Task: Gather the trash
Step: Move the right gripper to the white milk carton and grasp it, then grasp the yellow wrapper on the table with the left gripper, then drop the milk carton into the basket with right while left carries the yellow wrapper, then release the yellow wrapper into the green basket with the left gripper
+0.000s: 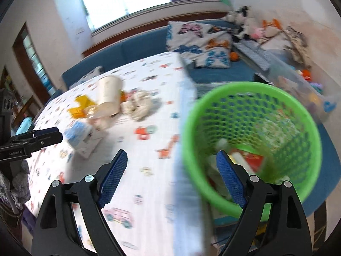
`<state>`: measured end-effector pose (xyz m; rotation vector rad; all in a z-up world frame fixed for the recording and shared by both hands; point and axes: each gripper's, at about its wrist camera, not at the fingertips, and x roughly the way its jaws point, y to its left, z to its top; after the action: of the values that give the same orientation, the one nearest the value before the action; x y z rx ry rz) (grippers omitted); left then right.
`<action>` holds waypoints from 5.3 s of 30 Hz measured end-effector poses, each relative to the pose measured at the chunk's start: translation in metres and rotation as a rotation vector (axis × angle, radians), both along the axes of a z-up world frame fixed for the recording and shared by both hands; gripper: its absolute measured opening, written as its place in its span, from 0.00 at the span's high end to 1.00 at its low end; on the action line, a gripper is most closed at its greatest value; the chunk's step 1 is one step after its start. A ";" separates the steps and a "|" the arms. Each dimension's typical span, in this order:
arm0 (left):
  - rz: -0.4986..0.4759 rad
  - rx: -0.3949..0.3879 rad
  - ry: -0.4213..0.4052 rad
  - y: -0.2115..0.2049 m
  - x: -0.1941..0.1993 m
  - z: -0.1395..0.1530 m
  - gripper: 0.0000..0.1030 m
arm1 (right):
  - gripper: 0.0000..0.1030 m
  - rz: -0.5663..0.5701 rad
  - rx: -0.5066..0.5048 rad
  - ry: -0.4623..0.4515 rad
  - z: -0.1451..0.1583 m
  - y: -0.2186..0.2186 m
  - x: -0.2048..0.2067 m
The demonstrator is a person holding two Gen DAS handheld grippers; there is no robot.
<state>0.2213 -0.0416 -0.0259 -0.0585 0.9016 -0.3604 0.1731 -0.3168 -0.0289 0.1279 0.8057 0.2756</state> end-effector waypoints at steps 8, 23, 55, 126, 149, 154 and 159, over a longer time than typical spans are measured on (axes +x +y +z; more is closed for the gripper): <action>0.117 -0.022 0.000 0.067 -0.018 -0.003 0.32 | 0.15 0.242 -0.063 0.003 -0.003 0.085 0.022; 0.229 -0.055 0.035 0.128 -0.035 -0.020 0.32 | 0.13 0.498 -0.080 0.071 -0.024 0.168 0.074; 0.264 -0.060 0.051 0.155 -0.030 -0.024 0.32 | 0.14 0.716 -0.197 0.090 -0.050 0.247 0.092; -0.152 -0.070 -0.186 -0.043 0.032 0.077 0.96 | 0.36 -0.145 -0.052 0.054 0.004 -0.113 0.008; -0.416 -0.065 -0.152 -0.217 0.043 0.075 0.96 | 0.29 -0.285 -0.030 0.083 -0.028 -0.180 0.016; -0.461 -0.058 -0.117 -0.254 0.049 0.060 0.96 | 0.28 -0.272 -0.037 0.062 -0.018 -0.180 0.002; -0.484 -0.042 -0.079 -0.284 0.055 0.045 0.96 | 0.25 -0.263 -0.043 0.047 -0.012 -0.179 -0.012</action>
<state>0.2763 -0.3260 0.0191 0.1375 0.8243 -0.8271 0.1612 -0.4962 -0.0408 0.1989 0.8310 0.0072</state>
